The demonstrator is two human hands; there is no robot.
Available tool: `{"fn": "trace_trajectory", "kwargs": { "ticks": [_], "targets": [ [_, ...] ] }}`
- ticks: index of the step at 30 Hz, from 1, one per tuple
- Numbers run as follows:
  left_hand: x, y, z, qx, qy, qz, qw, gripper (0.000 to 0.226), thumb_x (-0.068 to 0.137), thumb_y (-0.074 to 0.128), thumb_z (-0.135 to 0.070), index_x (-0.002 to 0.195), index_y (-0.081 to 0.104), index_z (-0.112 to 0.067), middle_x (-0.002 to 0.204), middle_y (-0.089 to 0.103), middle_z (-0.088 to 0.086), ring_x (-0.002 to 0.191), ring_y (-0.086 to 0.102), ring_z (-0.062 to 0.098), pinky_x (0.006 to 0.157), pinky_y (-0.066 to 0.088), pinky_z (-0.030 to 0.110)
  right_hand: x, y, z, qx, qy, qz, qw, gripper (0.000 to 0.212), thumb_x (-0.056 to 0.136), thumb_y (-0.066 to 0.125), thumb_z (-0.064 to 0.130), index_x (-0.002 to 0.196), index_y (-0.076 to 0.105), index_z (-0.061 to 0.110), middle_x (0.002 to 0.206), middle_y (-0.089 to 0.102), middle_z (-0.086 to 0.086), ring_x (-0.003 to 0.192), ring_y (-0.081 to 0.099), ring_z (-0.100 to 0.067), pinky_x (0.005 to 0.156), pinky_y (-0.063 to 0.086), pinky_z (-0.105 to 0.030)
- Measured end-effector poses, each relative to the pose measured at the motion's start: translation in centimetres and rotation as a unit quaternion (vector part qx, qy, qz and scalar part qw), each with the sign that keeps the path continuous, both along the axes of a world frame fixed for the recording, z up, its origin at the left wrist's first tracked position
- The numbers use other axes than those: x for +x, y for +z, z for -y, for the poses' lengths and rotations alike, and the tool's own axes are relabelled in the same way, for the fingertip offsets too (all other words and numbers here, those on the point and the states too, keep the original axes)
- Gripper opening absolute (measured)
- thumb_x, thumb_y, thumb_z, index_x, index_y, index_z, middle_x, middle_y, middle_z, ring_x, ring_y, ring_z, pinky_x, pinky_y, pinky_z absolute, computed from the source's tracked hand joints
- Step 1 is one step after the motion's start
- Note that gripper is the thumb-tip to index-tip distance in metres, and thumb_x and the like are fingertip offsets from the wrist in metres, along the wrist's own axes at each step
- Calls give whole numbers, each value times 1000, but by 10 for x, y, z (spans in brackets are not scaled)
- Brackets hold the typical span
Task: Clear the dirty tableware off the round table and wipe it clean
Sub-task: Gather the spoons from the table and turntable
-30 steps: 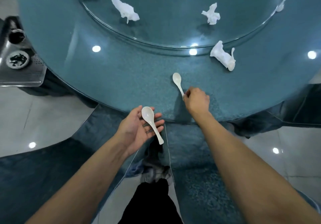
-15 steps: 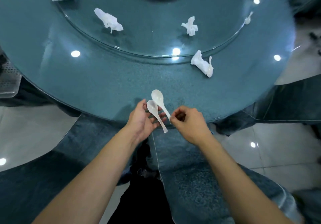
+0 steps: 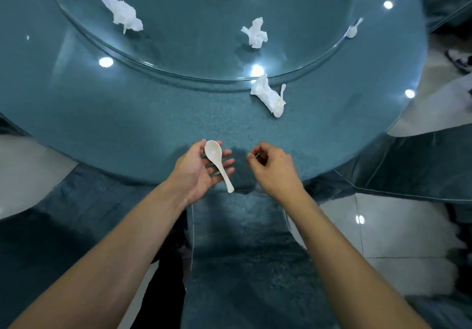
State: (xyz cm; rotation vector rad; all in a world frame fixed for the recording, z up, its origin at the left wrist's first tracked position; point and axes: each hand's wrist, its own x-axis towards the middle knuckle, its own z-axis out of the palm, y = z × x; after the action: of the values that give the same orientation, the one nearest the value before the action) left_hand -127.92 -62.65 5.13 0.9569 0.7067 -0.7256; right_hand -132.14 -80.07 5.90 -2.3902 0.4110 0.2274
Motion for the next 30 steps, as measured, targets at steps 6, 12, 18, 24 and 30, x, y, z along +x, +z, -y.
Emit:
{"fn": "trace_trajectory", "kwargs": {
  "ticks": [6, 12, 18, 24, 30],
  "targets": [
    [-20, -19, 47, -7, 47, -17, 999, 38, 103, 43, -32, 122, 62, -4, 115, 68, 23, 103, 67, 38, 91, 57, 50, 75, -55, 111, -112, 73, -8, 991, 19, 89, 60, 21, 105, 67, 15, 102, 66, -12, 96, 63, -34, 86, 50, -44],
    [-33, -31, 78, -5, 80, -27, 996, 39, 103, 45, -33, 119, 65, -4, 119, 69, 23, 100, 71, 37, 82, 61, 47, 154, -84, 156, -239, 167, 63, 954, 38, 89, 59, 14, 126, 62, 19, 117, 58, -15, 106, 56, -39, 89, 42, -44],
    [-34, -35, 86, 7, 99, -31, 995, 38, 102, 44, -32, 119, 65, -5, 116, 69, 23, 97, 69, 37, 84, 60, 48, 174, -98, 162, -313, 244, 95, 913, 23, 92, 55, 18, 111, 67, 20, 117, 60, -9, 110, 52, -34, 92, 34, -43],
    [-41, -29, 93, 11, 103, -30, 994, 38, 101, 47, -32, 120, 65, -5, 117, 70, 22, 100, 69, 37, 87, 59, 48, 155, -87, 168, -315, 236, 96, 914, 19, 89, 62, 24, 106, 67, 17, 108, 64, -10, 104, 56, -34, 92, 33, -43],
    [-50, -14, 101, 2, 86, -28, 996, 43, 104, 41, -35, 121, 65, -4, 117, 70, 23, 101, 69, 38, 84, 59, 49, 87, -45, 153, -131, 143, 97, 976, 19, 93, 63, 29, 109, 71, 24, 99, 73, -9, 89, 67, -35, 74, 52, -42]
  ]
}}
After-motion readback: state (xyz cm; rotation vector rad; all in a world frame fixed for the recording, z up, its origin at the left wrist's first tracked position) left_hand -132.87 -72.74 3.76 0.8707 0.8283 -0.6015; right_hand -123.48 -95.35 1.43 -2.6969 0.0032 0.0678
